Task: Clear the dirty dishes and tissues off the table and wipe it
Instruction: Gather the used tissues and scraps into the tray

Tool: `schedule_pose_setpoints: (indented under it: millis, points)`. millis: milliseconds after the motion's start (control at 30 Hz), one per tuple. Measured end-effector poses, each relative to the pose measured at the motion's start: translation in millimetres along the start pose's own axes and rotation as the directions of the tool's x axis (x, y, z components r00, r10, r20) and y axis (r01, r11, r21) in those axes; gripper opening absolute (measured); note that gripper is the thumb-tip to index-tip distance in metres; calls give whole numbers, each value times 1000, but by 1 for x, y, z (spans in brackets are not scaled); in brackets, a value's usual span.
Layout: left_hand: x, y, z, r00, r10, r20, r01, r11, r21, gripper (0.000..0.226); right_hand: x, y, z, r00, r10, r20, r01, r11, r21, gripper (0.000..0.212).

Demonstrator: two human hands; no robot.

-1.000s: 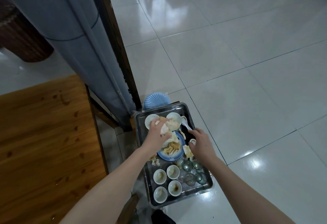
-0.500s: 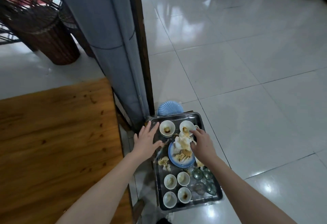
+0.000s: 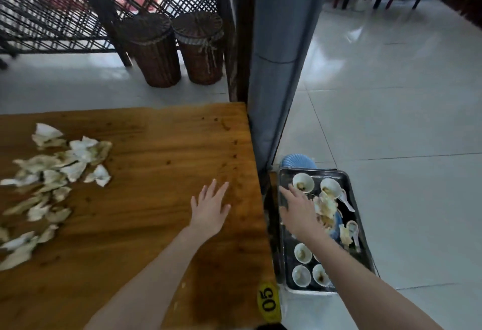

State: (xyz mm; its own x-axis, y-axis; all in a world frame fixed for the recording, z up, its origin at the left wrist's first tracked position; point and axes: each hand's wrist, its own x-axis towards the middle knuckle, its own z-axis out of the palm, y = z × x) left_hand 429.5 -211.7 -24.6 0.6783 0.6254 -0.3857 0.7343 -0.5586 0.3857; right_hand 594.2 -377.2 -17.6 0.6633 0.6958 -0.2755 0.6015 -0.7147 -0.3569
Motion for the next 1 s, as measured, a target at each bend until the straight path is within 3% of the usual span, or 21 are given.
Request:
schedule_pose_setpoints:
  millis: [267, 600, 1000]
  points:
    - [-97, -151, -44, 984, -155, -85, 150, 986, -71, 59, -48, -148, 59, 986, -168, -18, 167, 984, -57, 57]
    - [-180, -291, -88, 903, -388, -184, 356, 917, -182, 57, -69, -303, 117, 946, -309, 97, 321, 934, -158, 60]
    - [-257, -408, -91, 751, -631, -193, 555, 762, -333, 59, -79, -432, 182, 810, -506, 298, 545, 836, -63, 61]
